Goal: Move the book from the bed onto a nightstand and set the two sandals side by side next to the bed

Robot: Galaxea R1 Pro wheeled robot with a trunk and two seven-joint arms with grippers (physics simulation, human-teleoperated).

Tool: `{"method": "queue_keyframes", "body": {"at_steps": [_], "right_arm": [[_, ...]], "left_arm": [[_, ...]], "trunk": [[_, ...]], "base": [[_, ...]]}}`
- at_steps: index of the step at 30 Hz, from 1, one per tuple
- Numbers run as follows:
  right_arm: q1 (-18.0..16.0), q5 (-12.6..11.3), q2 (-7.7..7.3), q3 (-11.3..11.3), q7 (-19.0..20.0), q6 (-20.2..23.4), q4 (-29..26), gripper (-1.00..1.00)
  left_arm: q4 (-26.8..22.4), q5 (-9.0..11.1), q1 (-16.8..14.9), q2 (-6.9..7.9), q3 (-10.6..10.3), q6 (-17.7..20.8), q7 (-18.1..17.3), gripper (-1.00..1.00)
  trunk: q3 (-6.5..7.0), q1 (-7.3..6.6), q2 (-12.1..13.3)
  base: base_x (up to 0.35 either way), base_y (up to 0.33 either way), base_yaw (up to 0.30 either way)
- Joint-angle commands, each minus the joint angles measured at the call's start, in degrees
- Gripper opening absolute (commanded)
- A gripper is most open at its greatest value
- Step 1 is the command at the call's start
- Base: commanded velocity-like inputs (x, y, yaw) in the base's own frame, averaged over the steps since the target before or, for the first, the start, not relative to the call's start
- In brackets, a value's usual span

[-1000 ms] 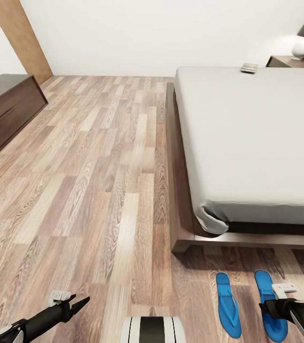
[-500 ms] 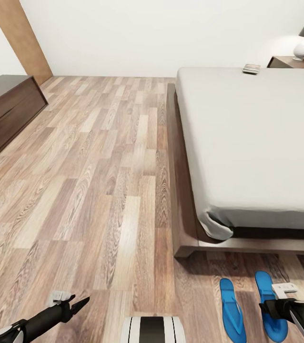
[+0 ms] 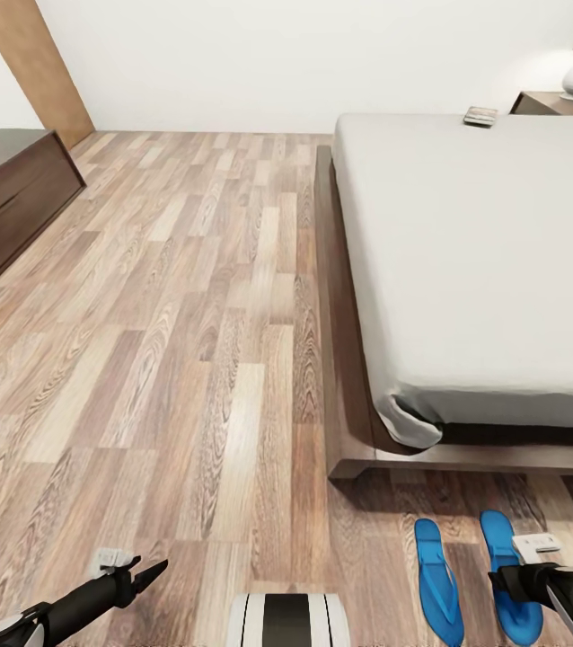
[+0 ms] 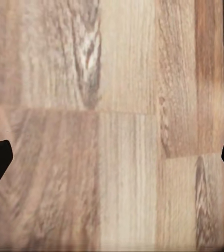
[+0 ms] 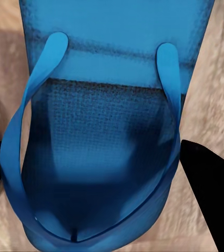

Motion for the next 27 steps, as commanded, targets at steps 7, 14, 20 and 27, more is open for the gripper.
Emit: {"method": "queue_keyframes", "body": {"at_steps": [7, 14, 20, 27], "right_arm": [[0.01, 0.46, 0.07, -0.24, 0.46, 0.27, -0.10, -1.00], [-0.02, 0.45, 0.06, -0.19, 0.48, 0.05, -0.10, -1.00], [0.04, 0.29, 0.06, -0.16, 0.76, -9.52, -0.10, -1.00], [0.00, 0.04, 0.00, -0.22, 0.81, -11.89, -0.02, -1.00]], "left_arm": [[0.04, 0.19, -0.03, 0.00, 0.04, 0.16, -0.24, 1.00], [0.04, 0.17, -0.03, 0.00, -0.01, 0.14, -0.24, 1.00], [0.04, 0.14, -0.03, 0.00, 0.05, 0.12, -0.24, 1.00], [0.04, 0.18, -0.03, 0.00, 0.00, 0.11, -0.24, 1.00]], "trunk": [[-1.59, 0.17, -0.11], [-3.14, 0.35, -0.20], [-3.14, 0.35, -0.20], [-3.14, 0.35, -0.20]], "base": [[0.000, 0.000, 0.000], [0.000, 0.000, 0.000], [0.000, 0.000, 0.000], [0.000, 0.000, 0.000]]}}
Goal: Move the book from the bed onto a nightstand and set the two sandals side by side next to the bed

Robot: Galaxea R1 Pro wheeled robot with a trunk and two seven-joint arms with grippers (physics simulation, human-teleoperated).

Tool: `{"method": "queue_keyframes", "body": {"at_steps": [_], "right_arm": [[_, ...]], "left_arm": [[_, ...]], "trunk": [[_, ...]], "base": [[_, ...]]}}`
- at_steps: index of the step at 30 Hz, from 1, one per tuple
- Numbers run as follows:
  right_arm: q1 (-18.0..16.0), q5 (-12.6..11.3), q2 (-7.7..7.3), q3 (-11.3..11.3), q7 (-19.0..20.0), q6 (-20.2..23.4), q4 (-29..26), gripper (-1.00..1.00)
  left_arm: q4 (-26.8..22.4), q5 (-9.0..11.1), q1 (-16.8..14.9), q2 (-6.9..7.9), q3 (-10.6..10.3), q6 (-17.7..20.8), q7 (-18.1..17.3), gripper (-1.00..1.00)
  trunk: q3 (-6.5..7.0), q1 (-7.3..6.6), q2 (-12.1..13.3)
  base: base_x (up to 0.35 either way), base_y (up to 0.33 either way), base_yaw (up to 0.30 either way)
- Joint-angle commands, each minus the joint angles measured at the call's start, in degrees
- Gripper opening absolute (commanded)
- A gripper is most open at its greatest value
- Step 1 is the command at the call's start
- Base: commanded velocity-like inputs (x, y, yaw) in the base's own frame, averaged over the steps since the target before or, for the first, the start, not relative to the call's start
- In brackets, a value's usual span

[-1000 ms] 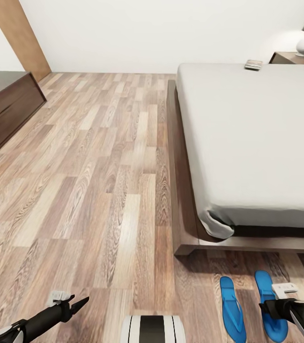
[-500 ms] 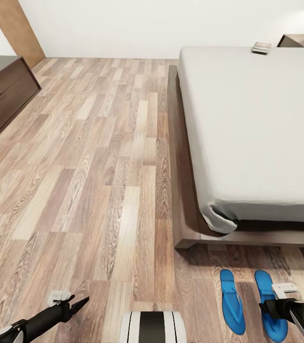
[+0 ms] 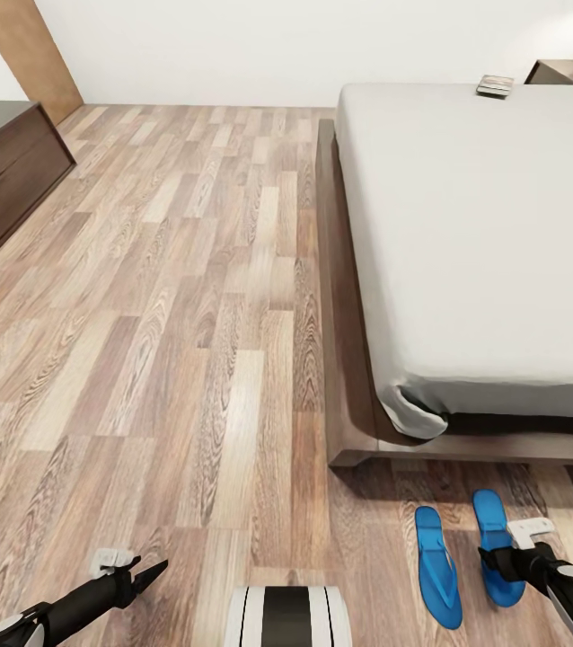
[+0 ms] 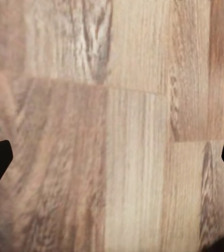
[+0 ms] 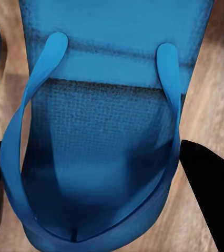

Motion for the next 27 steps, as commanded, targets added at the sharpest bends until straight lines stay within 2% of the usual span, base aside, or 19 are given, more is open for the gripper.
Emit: {"method": "queue_keyframes", "body": {"at_steps": [1, 27], "right_arm": [[0.02, 0.38, 0.05, -0.28, 0.45, 0.27, -0.09, -1.00], [-0.03, 0.62, 0.11, -0.21, 0.45, 0.25, -0.02, -1.00]], "left_arm": [[0.04, 0.18, -0.02, 0.00, 0.06, 0.11, -0.24, 1.00], [0.04, 0.15, -0.02, 0.00, 0.05, 0.15, -0.24, 1.00]], "trunk": [[-0.03, -0.01, -0.01], [-5.79, 0.66, -0.36]], "base": [[0.000, 0.000, 0.000], [0.000, 0.000, 0.000]]}}
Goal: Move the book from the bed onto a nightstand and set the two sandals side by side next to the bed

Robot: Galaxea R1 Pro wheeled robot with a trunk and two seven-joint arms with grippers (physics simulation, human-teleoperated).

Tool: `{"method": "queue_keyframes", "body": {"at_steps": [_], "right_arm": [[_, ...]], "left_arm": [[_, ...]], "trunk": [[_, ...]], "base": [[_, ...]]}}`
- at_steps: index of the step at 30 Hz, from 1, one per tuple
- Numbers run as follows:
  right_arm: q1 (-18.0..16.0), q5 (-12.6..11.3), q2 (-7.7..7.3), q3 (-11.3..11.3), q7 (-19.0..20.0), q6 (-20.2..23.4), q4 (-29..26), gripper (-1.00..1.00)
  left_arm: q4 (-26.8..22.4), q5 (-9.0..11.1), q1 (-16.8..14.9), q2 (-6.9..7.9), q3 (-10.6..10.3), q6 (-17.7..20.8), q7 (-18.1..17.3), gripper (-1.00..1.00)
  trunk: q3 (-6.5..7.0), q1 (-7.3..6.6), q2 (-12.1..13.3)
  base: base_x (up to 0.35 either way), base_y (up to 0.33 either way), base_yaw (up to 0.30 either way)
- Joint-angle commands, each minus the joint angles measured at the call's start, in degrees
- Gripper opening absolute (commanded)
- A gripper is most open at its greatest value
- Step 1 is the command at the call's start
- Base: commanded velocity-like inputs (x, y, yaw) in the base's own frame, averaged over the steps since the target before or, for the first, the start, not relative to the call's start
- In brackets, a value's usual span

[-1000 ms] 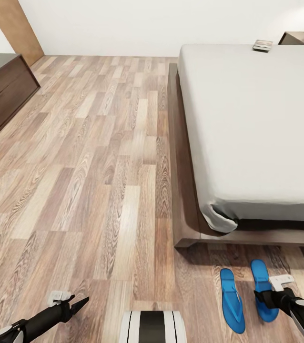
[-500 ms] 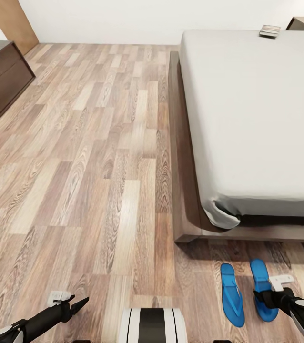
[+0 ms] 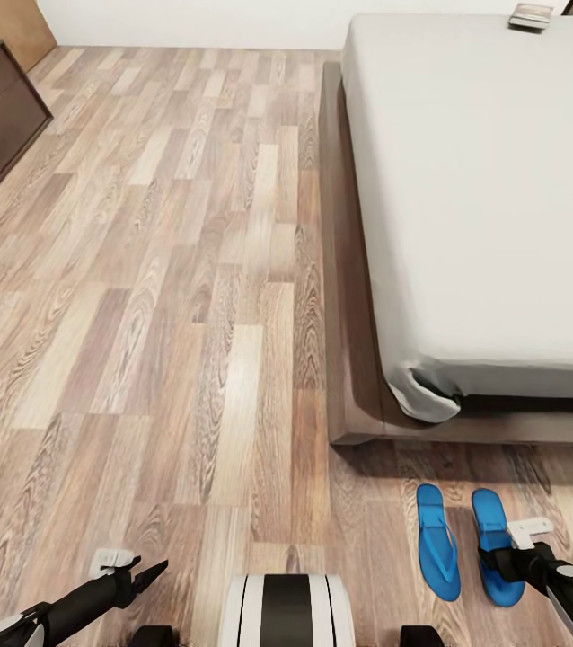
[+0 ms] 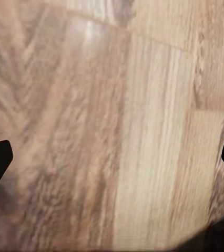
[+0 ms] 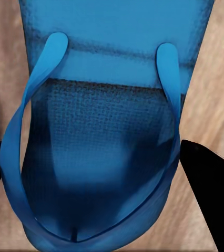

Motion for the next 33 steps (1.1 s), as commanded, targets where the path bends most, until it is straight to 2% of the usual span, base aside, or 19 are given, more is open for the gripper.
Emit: {"method": "queue_keyframes", "body": {"at_steps": [1, 7, 33], "right_arm": [[0.03, 0.41, 0.04, -0.29, 0.45, 0.30, -0.11, -1.00], [0.04, 0.49, 0.04, -0.28, 0.45, 0.30, -0.14, -1.00], [0.03, 0.58, 0.04, -0.28, 0.45, 0.31, -0.19, -1.00]], "left_arm": [[0.04, 0.19, -0.02, 0.00, 0.07, 0.13, -0.24, 1.00], [0.04, 0.19, -0.02, 0.00, 0.07, 0.12, -0.28, 1.00], [0.04, 0.27, -0.02, 0.00, 0.15, 0.07, -0.24, 1.00]], "trunk": [[-0.26, 0.01, -0.03], [-1.59, 0.17, -0.11], [-1.59, 0.17, -0.11]], "base": [[0.000, 0.000, 0.000], [0.000, 0.000, 0.000], [0.045, 0.020, 0.000]]}}
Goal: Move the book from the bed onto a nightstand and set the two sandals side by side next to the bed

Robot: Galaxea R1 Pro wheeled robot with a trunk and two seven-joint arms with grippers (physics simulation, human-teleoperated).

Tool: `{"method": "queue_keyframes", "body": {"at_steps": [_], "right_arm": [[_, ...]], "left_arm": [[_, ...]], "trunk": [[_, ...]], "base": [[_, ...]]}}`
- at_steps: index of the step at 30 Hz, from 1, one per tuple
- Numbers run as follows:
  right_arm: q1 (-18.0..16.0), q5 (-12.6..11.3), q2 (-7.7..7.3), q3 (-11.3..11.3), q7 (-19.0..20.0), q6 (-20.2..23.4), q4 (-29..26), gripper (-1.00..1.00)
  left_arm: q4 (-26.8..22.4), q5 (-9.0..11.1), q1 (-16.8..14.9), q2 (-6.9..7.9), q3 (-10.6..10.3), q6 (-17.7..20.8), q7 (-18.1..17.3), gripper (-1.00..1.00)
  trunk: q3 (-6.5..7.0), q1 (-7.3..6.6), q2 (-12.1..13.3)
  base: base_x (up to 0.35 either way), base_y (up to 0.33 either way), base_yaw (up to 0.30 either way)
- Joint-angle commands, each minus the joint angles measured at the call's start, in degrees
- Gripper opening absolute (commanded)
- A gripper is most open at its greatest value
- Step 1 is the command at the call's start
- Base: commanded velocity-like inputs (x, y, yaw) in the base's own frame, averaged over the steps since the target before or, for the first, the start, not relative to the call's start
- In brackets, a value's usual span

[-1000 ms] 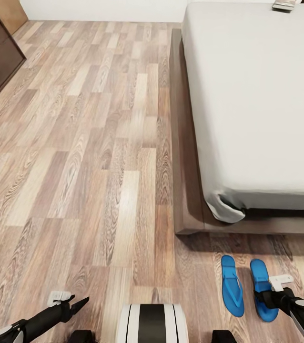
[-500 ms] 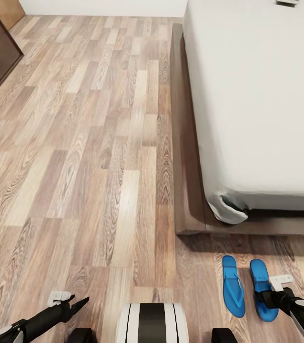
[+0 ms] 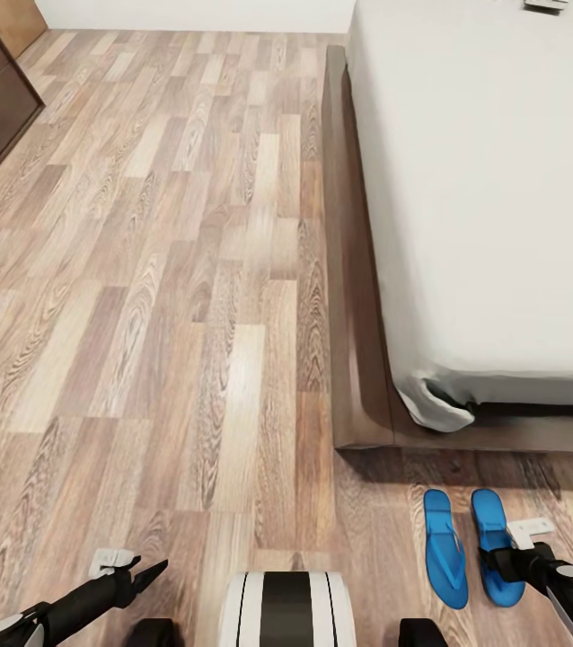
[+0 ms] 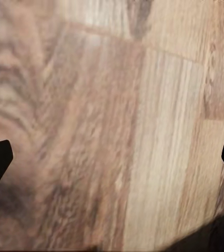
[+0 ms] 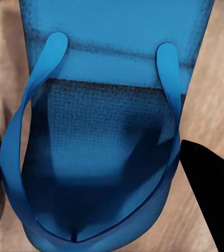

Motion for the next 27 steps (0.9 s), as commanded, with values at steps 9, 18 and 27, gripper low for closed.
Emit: {"method": "queue_keyframes", "body": {"at_steps": [9, 18, 27], "right_arm": [[0.03, 0.44, 0.03, -0.29, 0.46, 0.35, -0.10, -1.00], [0.03, 0.44, 0.03, -0.29, 0.46, 0.32, -0.12, -1.00], [0.04, 0.44, 0.10, -0.14, 0.46, 0.14, -0.20, -1.00]], "left_arm": [[0.06, 0.15, -0.03, 0.00, -0.02, 0.11, -0.23, 1.00], [0.06, 0.15, -0.03, 0.00, -0.04, 0.11, -0.23, 1.00], [0.06, 0.15, -0.03, 0.00, -0.04, 0.11, -0.23, 1.00]], "trunk": [[-0.03, -0.01, -0.01], [-1.58, 0.17, -0.11], [-1.58, 0.17, -0.11]], "base": [[0.000, 0.017, 0.000], [0.000, 0.000, 0.000], [0.000, 0.000, 0.000]]}}
